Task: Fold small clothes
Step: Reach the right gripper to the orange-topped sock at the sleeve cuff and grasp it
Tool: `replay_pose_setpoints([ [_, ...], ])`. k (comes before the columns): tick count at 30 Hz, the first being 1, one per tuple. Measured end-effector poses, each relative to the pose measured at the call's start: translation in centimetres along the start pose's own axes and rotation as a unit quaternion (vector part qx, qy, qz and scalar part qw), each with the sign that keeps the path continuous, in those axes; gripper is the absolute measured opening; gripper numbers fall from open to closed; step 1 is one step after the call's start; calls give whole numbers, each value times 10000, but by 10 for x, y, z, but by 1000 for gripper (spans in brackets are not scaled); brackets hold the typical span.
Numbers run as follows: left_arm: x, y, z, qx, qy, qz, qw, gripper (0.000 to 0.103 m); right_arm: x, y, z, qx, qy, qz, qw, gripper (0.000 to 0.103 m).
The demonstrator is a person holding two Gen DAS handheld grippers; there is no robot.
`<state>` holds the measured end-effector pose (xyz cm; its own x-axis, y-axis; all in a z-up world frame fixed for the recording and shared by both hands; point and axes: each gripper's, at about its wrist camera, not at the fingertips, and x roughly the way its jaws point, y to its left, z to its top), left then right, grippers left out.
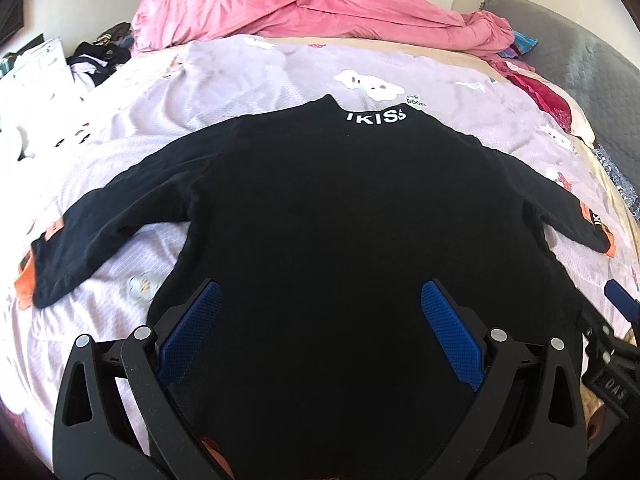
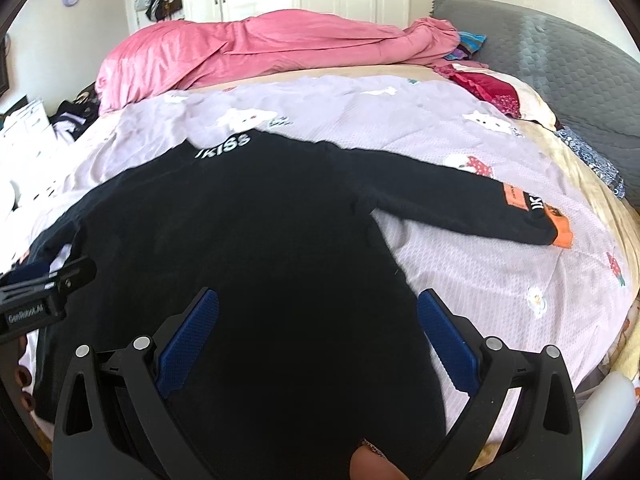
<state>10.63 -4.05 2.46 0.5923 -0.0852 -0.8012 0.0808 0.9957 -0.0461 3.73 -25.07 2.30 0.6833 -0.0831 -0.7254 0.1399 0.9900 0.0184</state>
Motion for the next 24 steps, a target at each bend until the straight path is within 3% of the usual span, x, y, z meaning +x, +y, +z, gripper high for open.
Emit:
replay_pose_setpoints([
  [13,20,-19,34,254,23,-83,9996,94,28,-49,36,759,28,-315,9966,99],
  [24,45,-34,51,482,121,-136,9987,94,55,-105,37,1670,301,-510,9842,99],
])
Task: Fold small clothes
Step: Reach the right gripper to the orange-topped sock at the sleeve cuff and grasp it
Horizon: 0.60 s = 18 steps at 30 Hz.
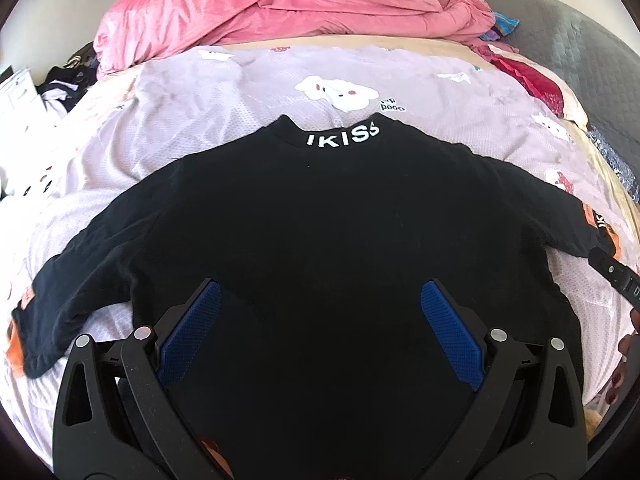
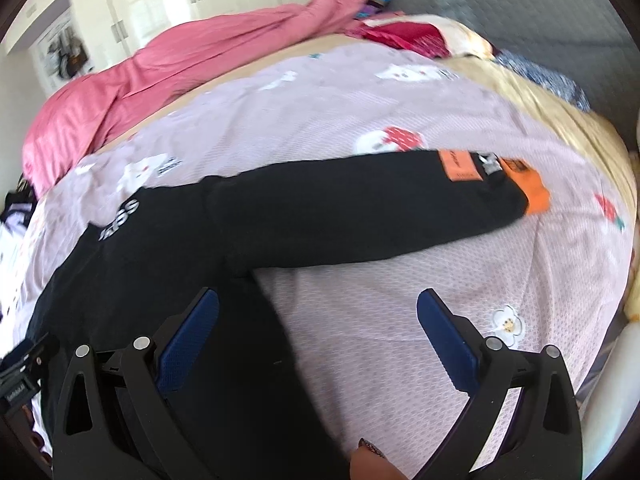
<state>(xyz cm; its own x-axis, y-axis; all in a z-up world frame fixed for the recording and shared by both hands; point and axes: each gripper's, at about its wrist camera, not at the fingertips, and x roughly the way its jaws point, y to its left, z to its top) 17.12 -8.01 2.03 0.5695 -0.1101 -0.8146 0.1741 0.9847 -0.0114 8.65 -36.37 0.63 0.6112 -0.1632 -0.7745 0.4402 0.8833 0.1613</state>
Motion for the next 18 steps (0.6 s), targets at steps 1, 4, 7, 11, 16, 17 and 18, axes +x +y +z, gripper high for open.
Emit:
replay_pose_setpoints([
  [1,3,-1,1,25,28,-14,10000,94,2,-6,1,93,3,-37,9999,99],
  [4,12,-5,5,125,25,-56,9999,94,11,-28,5,419,35,-113,9991,99],
  [7,19,-11,11,262,-33,-86,9996,94,22,-49,10,748,122,-197,9969,99],
  [11,26,-15,18,391,-138,-98,9991,94,40,-81,13,1239,239,-287,9916,99],
  [16,39,-12,22,448,-57,-134,9989,94,57,-112,21,1800,262,-211,9831,99],
  [17,41,-10,23,433,-55,-131,9990,94,60,-117,24,1866,248,-216,9819,99],
  [18,43,-7,25,406,-50,-131,9991,94,63,-123,28,1933,208,-225,9807,99],
])
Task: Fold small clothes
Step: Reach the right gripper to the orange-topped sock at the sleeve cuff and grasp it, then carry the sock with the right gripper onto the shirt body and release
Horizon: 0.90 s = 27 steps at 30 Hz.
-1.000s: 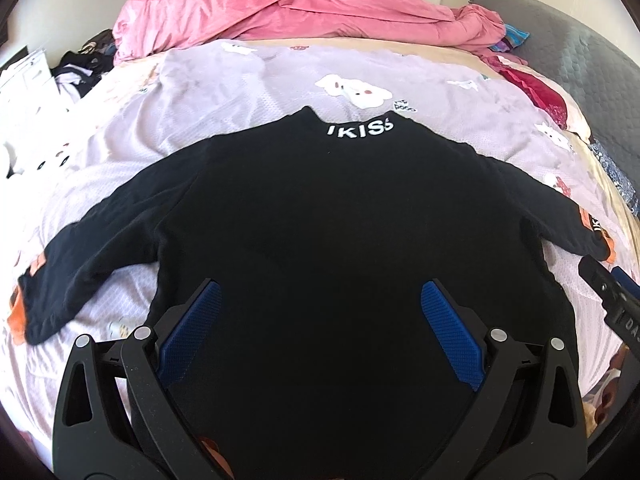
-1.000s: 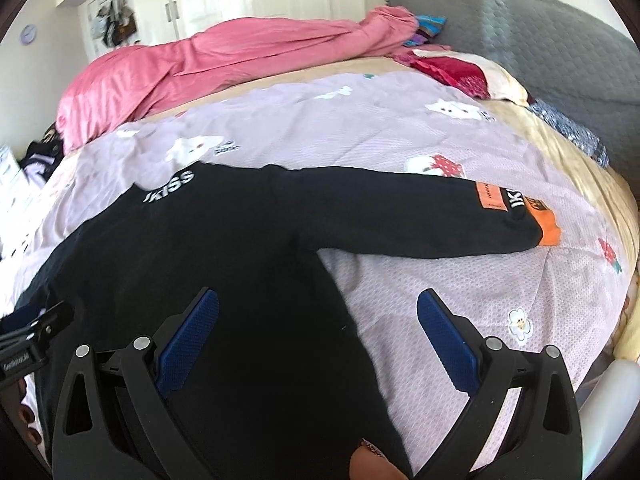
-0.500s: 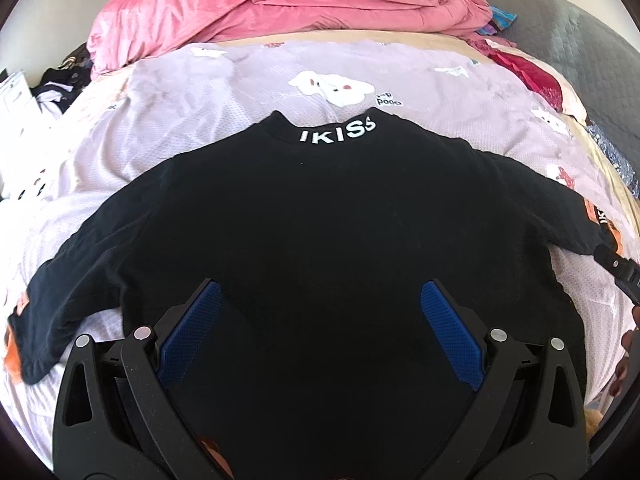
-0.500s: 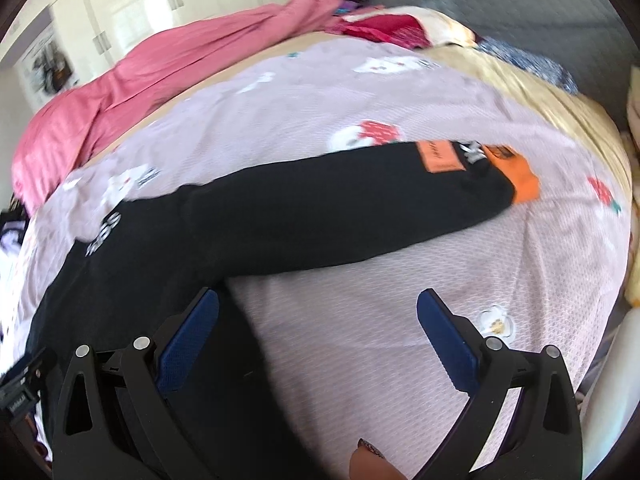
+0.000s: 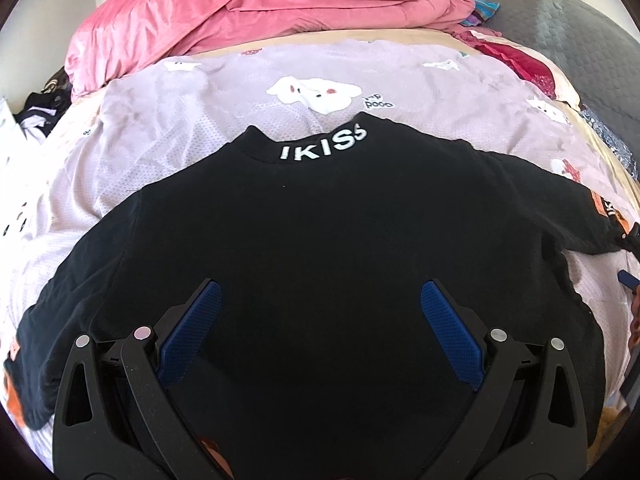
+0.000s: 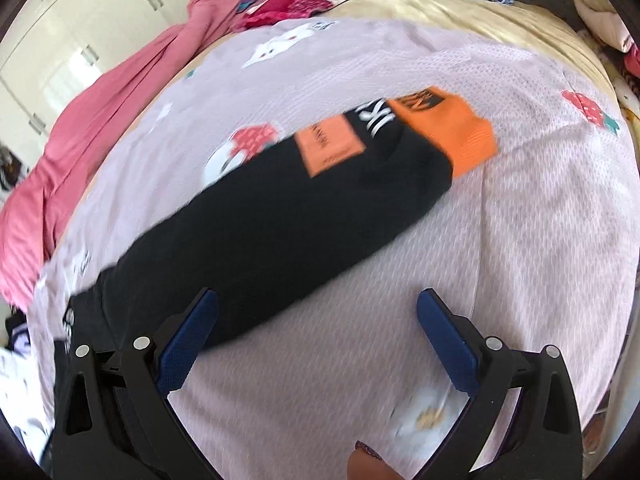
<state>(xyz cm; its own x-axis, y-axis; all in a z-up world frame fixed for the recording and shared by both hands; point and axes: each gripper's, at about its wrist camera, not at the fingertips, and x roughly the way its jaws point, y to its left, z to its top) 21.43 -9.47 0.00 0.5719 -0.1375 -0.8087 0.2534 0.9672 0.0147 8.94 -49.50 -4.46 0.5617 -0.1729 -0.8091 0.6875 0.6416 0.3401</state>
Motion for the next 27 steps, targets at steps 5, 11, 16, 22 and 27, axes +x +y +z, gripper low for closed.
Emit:
replay_pose_setpoints([
  [5,2,15,3,-148,5,13,9999,94,16,-17,30,581,-53,88,9983,99],
  [11,3,33,9,-370,-32,74,9993,94,35,-31,60,1139,-212,158,9931,99],
  [16,7,42,12,-503,1,87,9987,94,37,-36,70,1341,-545,266,9891,82],
  [22,11,44,10,-564,54,64,9984,94,22,-43,70,1322,-820,691,9854,23],
  [27,10,45,8,-613,122,-38,9980,94,-5,-14,71,743,-1162,1274,9822,18],
])
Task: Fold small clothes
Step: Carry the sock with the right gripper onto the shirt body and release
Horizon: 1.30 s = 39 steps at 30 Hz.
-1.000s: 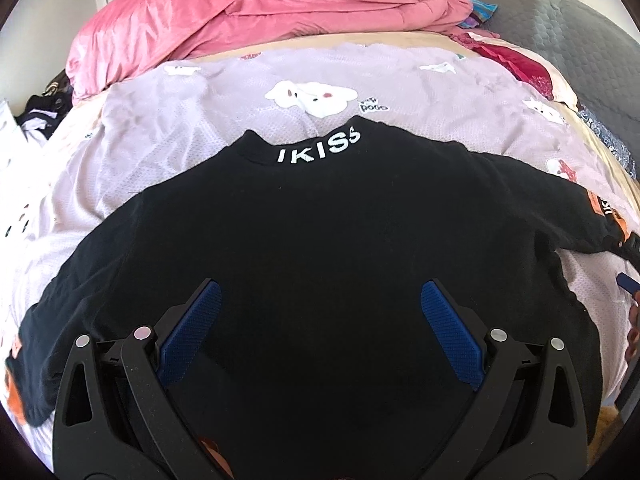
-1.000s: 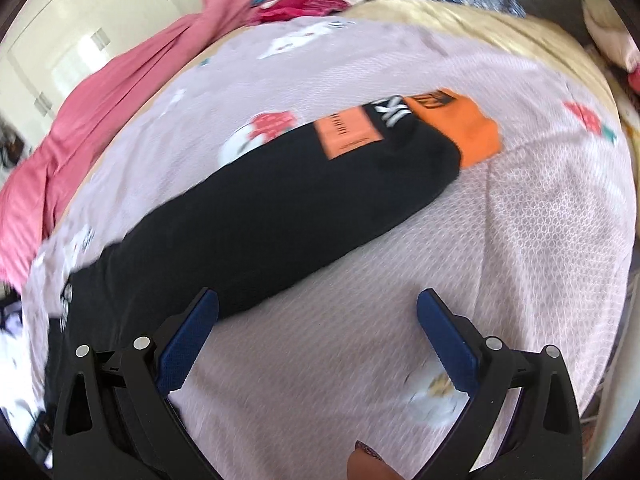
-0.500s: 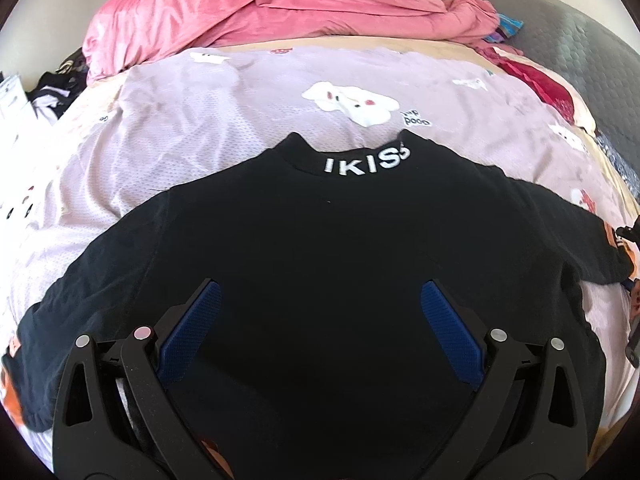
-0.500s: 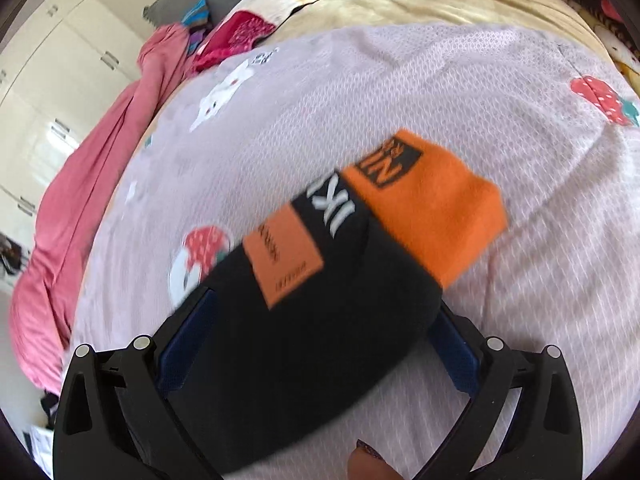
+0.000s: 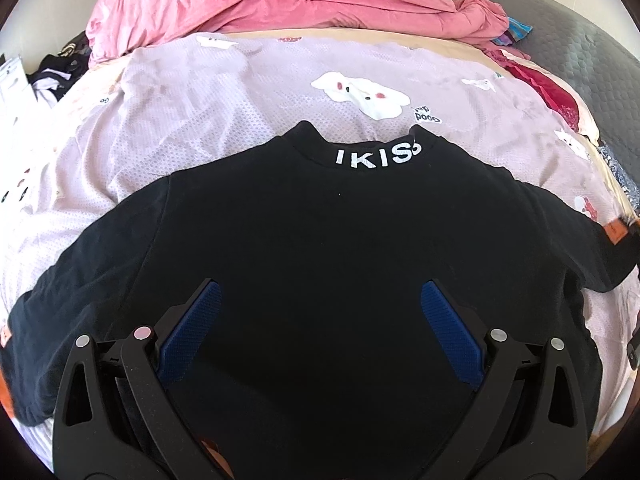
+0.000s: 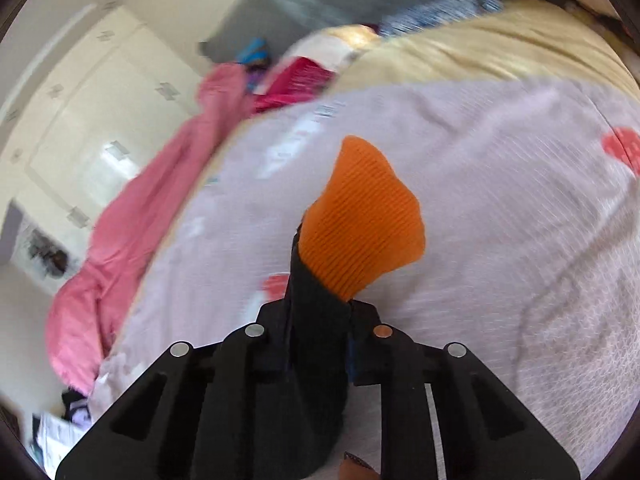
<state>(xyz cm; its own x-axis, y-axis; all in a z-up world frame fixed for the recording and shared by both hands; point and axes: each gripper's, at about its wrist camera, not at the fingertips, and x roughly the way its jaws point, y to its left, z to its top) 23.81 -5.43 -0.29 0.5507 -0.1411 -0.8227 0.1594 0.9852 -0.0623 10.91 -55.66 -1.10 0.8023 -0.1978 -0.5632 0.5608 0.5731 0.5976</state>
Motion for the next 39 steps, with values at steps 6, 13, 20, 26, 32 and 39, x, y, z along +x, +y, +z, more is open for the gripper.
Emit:
replay_pose_setpoints([
  [6,-10,6,2,-151,-51,-130,9998,94,-12,51,-14,-640,52,567,9963,17],
  [13,-26,14,6,-343,-92,-448,9984,94,-22,102,-41,-1128,290,1131,9867,17],
  [20,-35,24,8,-567,-99,-704,9959,94,-31,166,-87,-1821,587,1679,9670,17],
  [26,-40,40,11,-779,-146,-687,9945,94,-35,215,-142,-2597,921,1996,9403,17],
  [32,-45,48,13,-760,-240,-480,9957,94,-34,242,-181,-3076,1157,2079,9213,17],
  [39,-43,54,12,-837,-171,-419,9955,94,-33,254,-223,-3499,1384,2072,9030,17],
])
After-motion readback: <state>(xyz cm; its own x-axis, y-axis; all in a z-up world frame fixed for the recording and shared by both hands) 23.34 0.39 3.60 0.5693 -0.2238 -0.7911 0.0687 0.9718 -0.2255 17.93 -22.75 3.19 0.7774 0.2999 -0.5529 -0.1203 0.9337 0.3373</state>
